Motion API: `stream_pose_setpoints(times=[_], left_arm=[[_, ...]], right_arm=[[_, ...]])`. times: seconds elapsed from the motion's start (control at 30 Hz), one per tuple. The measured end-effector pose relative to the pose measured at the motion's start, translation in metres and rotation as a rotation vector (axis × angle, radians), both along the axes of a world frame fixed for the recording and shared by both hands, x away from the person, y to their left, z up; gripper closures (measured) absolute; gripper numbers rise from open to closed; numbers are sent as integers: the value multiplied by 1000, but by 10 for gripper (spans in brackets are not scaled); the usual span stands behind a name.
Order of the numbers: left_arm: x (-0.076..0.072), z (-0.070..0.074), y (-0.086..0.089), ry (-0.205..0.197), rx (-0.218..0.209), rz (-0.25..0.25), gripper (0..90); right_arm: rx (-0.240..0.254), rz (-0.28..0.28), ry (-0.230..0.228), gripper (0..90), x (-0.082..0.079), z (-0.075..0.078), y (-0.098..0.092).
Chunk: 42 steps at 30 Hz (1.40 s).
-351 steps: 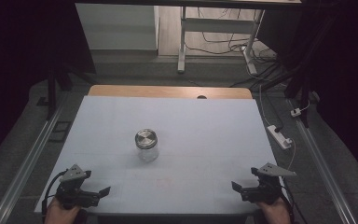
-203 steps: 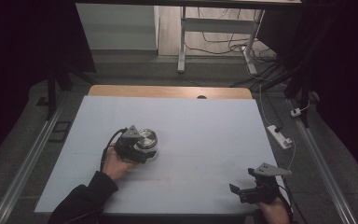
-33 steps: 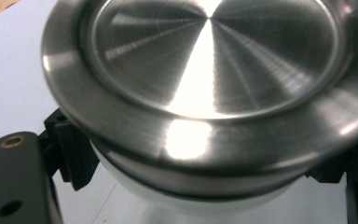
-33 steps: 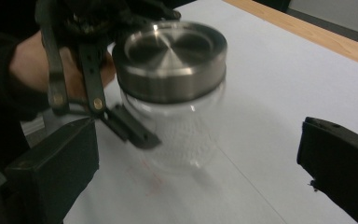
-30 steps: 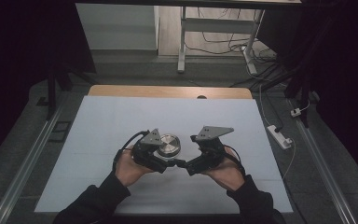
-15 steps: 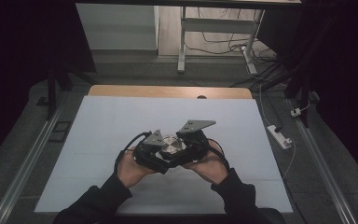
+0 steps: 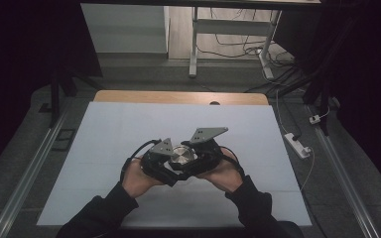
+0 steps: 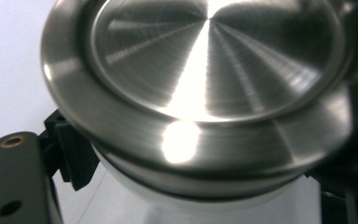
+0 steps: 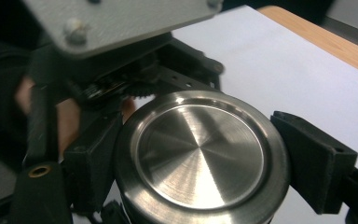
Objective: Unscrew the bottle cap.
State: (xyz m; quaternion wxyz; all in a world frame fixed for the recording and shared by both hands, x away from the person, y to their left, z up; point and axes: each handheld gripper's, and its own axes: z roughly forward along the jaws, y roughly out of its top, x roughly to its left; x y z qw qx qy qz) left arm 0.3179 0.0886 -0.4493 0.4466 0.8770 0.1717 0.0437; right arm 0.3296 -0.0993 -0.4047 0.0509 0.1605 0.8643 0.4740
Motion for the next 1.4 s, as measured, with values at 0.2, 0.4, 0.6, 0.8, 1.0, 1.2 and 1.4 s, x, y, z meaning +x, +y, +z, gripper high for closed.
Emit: stream_pose_setpoints(times=[0.2, 0.4, 0.6, 0.8, 1.0, 1.2, 1.4], left_arm=[[-4, 5, 0, 0, -20, -139, 154], [-5, 2, -4, 4, -16, -153, 154], [1, 1, 4, 6, -17, 18, 154], [0, 0, 5, -18, 4, 145, 154], [-2, 1, 1, -27, 19, 157, 154], [-3, 2, 1, -31, 19, 99, 154], [-4, 5, 5, 1, -43, -44, 154]], right_arm=[[49, 239, 24, 193, 8, 4, -10], [85, 339, 60, 52, 13, -2, -15], [50, 136, 12, 5, 7, 11, -14], [7, -76, -68, 61, -8, 13, -2], [-18, -124, -112, 117, -13, 6, 10], [-10, -77, -118, 195, -11, 5, 6], [46, 117, -71, 196, -4, 10, -7]])
